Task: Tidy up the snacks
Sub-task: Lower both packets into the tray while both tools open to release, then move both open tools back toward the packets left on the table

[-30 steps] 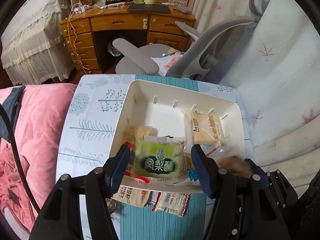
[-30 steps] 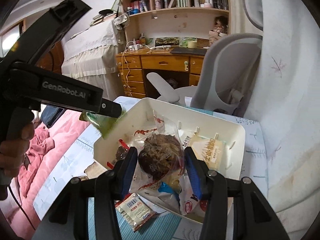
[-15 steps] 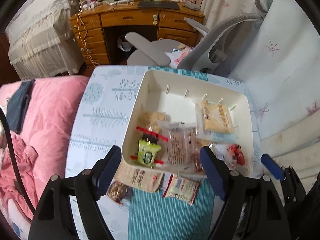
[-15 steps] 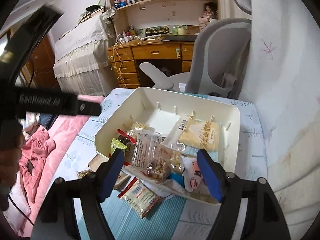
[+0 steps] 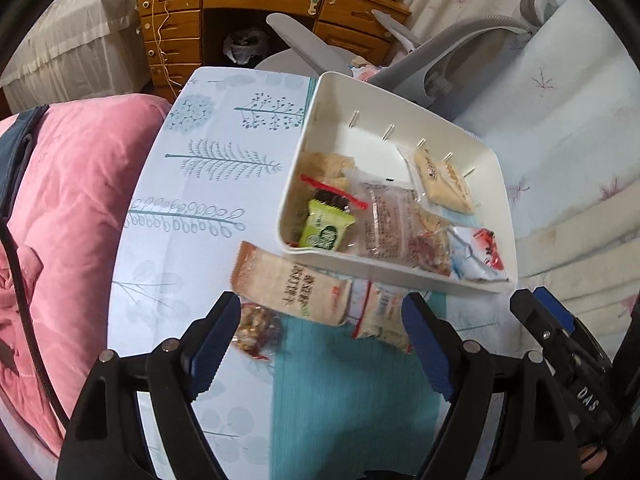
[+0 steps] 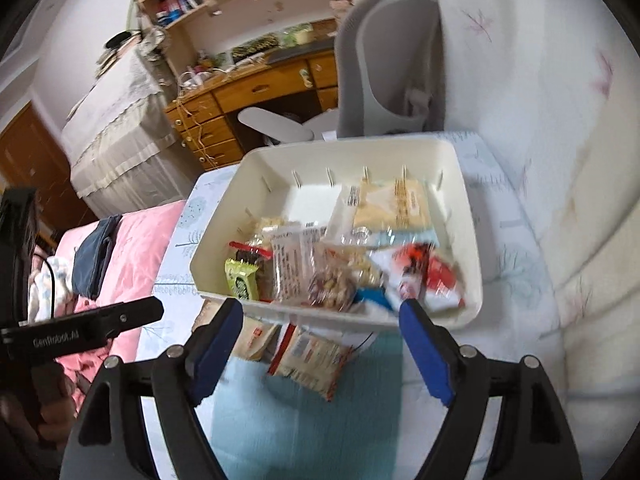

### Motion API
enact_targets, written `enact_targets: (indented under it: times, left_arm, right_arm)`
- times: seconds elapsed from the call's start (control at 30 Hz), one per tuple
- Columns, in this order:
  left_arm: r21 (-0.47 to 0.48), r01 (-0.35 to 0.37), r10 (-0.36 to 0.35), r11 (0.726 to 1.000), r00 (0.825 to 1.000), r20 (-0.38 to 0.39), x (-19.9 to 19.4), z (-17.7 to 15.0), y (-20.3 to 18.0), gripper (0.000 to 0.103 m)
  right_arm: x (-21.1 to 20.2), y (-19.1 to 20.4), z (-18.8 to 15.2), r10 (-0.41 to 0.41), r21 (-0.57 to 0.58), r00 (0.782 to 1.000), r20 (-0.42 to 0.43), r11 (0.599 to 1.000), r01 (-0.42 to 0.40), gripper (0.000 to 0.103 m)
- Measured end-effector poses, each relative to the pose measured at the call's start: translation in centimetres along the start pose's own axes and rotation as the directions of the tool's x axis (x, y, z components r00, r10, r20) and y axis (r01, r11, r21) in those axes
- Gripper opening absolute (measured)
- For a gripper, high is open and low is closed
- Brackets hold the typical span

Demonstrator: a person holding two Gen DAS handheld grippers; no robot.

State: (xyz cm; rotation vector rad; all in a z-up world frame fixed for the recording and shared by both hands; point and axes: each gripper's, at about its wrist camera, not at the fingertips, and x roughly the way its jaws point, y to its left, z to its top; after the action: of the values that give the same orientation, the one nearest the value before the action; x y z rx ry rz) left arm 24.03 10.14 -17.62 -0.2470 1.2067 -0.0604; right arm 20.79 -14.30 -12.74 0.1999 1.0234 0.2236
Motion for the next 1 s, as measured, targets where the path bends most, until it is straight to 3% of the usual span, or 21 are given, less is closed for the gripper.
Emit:
enact_targets:
  times: [0.23, 0.57, 0.83, 1.0]
  left_arm:
    - [0.096, 0.028, -0.024, 0.995, 0.999, -0.047, 1.4, -0.3, 3.4, 0.082]
    - [0.254, 0.102, -0.08, 0.962, 0.992, -0.093, 5.1, -0.6, 6.4, 0.083]
    - [0.475, 0.142, -0.078, 0.868, 0.985, -0.151, 9.5, -2.5, 4.8, 0.083]
    - [0.531, 0.126, -0.058, 0.838, 0.988, -0.142, 11.3, -3.5, 4.2, 0.083]
  right_arm:
    - [1.9, 1.3, -2.3, -0.03, 0.196, 0.998, -0.049, 0.98, 0.039, 0.082]
    - [5.6, 2.0, -6.4, -0.142, 0.411, 0.988, -0.066, 0.898, 0.156, 0.082]
    - [8.2, 1.4, -8.7, -0.252, 0.461, 0.965, -0.069, 0.85, 0.254, 0.082]
    - [9.7, 1.8, -9.5, -0.283, 0.447, 0.957, -0.061, 0.849, 0.28, 0.082]
